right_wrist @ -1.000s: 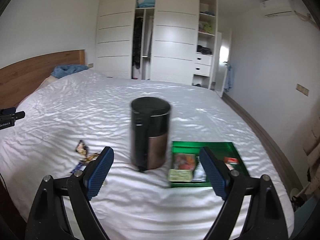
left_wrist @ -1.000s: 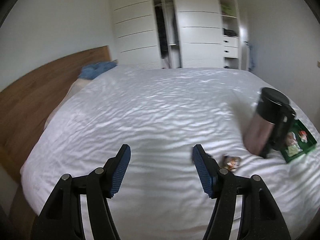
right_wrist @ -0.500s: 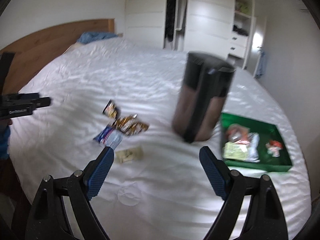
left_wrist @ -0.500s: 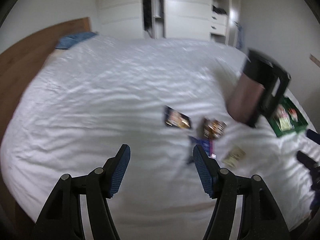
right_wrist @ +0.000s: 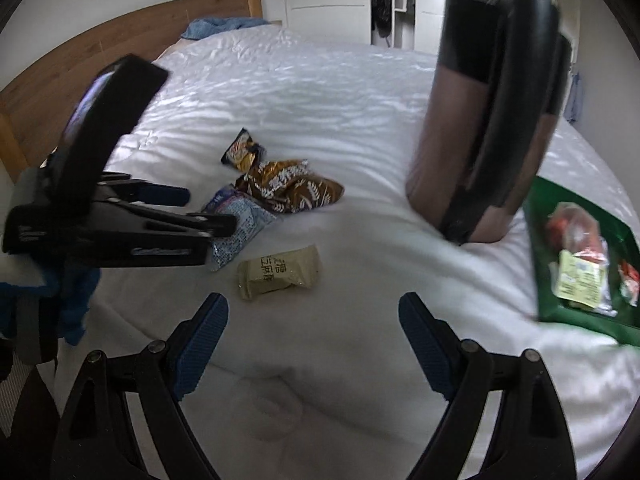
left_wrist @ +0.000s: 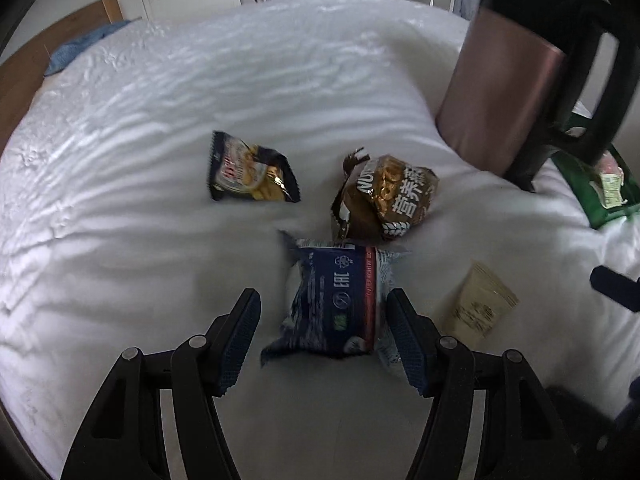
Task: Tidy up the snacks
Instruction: 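Withdraw both open grippers from the tray back toward the remaining snacks, then grasp the dark blue packet with left gripper while right gripper grasps beige wrapped cake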
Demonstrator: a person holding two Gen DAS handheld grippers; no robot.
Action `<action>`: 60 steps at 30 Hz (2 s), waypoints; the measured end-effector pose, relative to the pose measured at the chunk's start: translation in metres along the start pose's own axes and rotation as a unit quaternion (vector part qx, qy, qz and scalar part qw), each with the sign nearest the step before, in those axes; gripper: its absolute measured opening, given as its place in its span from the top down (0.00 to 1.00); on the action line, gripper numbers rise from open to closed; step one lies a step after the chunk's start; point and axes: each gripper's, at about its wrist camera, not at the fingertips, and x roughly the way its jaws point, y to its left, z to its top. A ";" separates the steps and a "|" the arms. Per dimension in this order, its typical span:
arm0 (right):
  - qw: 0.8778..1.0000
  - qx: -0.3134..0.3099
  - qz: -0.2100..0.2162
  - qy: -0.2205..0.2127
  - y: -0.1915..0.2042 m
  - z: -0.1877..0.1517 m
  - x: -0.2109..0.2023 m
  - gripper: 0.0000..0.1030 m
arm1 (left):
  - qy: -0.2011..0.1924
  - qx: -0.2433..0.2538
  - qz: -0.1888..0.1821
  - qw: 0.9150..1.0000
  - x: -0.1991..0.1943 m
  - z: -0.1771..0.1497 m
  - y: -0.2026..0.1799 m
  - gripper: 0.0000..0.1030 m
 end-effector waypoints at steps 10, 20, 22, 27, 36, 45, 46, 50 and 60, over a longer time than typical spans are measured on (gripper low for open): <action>0.999 -0.031 0.025 0.026 0.009 0.009 0.051 0.00 | 0.035 -0.019 -0.020 0.999 0.038 0.004 0.023 0.20; 0.997 -0.050 0.040 0.037 0.017 0.019 0.082 0.00 | 0.055 0.016 -0.017 0.998 0.054 0.000 0.037 0.01; 0.997 -0.050 0.041 0.039 0.016 0.019 0.086 0.00 | 0.057 0.011 -0.021 0.998 0.055 -0.001 0.040 0.01; 0.997 -0.048 0.044 0.040 0.015 0.020 0.093 0.00 | 0.052 0.008 -0.018 0.998 0.057 -0.003 0.043 0.01; 0.997 -0.043 0.056 0.037 0.011 0.017 0.096 0.00 | 0.067 0.009 -0.008 0.998 0.060 -0.006 0.027 0.01; 0.997 -0.033 0.064 0.036 0.007 0.013 0.094 0.00 | 0.065 0.009 -0.012 0.998 0.057 0.008 0.022 0.08; 0.997 -0.032 0.064 0.036 0.007 0.012 0.094 0.00 | 0.063 0.010 -0.014 0.998 0.052 0.007 0.021 0.17; 0.997 -0.033 0.065 0.037 0.008 0.012 0.092 0.00 | 0.058 0.016 -0.022 0.998 0.042 0.010 0.014 0.48; 0.997 -0.025 0.064 0.035 0.012 0.011 0.084 0.06 | 0.045 0.031 -0.028 0.998 0.023 0.008 0.006 0.50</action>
